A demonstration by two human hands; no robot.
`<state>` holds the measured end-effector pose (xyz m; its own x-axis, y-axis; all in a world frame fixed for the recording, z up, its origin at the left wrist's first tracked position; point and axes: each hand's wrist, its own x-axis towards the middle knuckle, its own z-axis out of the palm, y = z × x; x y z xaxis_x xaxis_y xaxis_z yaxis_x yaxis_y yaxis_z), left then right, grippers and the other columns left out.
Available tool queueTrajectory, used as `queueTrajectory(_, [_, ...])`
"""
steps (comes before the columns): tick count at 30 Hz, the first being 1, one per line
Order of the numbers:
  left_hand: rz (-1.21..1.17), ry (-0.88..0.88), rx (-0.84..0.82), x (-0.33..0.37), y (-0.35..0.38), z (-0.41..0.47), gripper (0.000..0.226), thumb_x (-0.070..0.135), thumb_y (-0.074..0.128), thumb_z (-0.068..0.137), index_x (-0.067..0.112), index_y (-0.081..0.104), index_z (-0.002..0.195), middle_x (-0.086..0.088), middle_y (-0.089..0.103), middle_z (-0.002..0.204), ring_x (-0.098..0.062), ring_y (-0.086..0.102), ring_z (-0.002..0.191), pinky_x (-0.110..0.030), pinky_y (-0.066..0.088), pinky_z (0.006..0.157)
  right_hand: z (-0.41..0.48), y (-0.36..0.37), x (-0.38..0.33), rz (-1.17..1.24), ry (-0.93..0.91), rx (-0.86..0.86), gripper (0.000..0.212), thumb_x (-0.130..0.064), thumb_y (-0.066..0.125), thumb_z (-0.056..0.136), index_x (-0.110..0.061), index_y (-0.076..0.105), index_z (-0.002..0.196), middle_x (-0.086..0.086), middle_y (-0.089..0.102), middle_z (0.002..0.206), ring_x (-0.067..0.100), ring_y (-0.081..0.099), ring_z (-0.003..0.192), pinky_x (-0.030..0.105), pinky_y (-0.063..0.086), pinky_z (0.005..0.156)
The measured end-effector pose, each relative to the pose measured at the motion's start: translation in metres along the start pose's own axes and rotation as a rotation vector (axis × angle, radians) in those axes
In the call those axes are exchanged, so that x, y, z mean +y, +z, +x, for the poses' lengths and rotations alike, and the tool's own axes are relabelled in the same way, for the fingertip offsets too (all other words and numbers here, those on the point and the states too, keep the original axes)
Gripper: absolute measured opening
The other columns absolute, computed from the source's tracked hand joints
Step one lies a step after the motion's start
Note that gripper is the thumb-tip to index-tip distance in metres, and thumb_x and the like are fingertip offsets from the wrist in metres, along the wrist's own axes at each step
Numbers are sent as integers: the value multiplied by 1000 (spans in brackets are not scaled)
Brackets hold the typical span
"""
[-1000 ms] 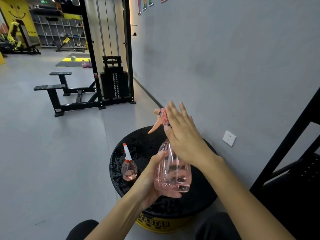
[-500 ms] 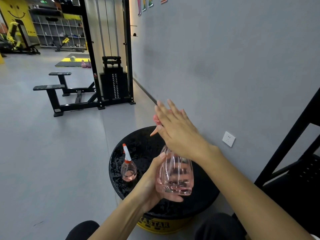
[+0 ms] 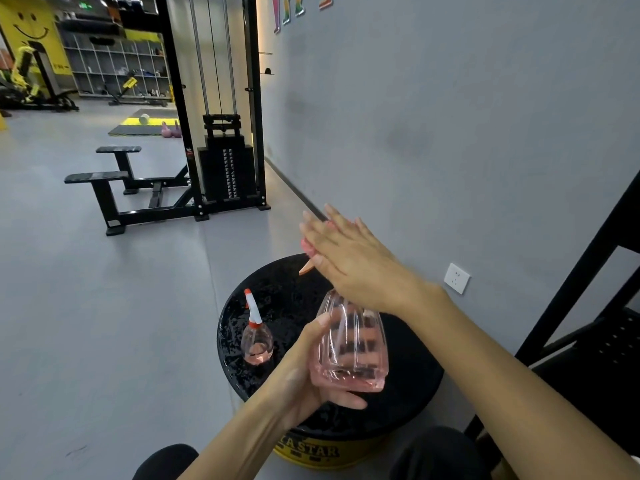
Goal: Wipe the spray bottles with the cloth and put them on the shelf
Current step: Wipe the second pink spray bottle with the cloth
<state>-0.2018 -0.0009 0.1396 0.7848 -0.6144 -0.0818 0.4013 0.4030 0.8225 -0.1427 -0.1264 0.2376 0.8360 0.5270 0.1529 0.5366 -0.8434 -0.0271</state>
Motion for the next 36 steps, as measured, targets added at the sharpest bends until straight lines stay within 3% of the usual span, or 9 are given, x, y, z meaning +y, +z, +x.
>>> queueTrajectory(4, [0,11,9,-1,-2,0,89,60,87,49,22,61,125,-18,66,124,-37,70,95,-38,60,52,-10,2,-7,-18,-89,-70,51,-36,18,105,-30,5,154,-18,-8,160,4,-23,144,38,-15,119])
queueTrajectory(9, [33,29,-25,-1,2,-1,75,60,88,46,29,71,112,-18,71,111,-36,72,87,-37,60,52,0,-2,8,-27,30,-17,55,-40,15,105,-27,-7,153,-13,-17,159,8,-26,143,41,-10,120])
queueTrajectory(13, [70,54,-41,0,5,-3,67,62,87,42,36,74,103,-8,74,106,-30,72,89,-36,61,53,7,-4,22,104,96,19,58,-42,15,104,-24,-8,154,-9,-16,160,9,-22,145,44,-2,122])
queueTrajectory(19, [78,47,-8,-2,-2,-2,79,62,86,48,29,67,118,-14,69,119,-33,70,95,-37,60,52,-11,12,8,12,-50,-15,54,-40,15,105,-28,-5,154,-15,-15,160,6,-24,144,38,-12,120])
queueTrajectory(22, [85,56,-10,-2,-1,-1,71,63,86,47,33,72,109,-12,72,113,-32,71,93,-36,61,53,-15,13,4,-18,-115,-36,52,-38,17,105,-29,1,154,-17,-10,160,3,-22,144,37,-16,119])
queueTrajectory(30, [61,49,-11,-2,-1,4,70,60,87,49,30,72,110,-14,69,119,-34,71,94,-37,61,54,0,4,14,84,26,2,54,-41,16,105,-30,-6,153,-17,-15,159,4,-24,144,44,-8,121])
queueTrajectory(33, [68,42,-17,0,-3,4,73,61,86,49,29,71,113,-16,70,115,-33,71,90,-36,60,53,-4,8,8,64,-19,-32,53,-41,17,105,-30,-2,154,-17,-13,160,4,-23,144,42,-11,120])
queueTrajectory(36, [50,27,-2,-2,-6,3,88,60,86,51,23,61,127,-19,67,120,-35,71,90,-36,60,52,-10,11,3,13,-99,-85,52,-40,17,105,-31,4,154,-18,-7,160,2,-20,145,40,-14,119])
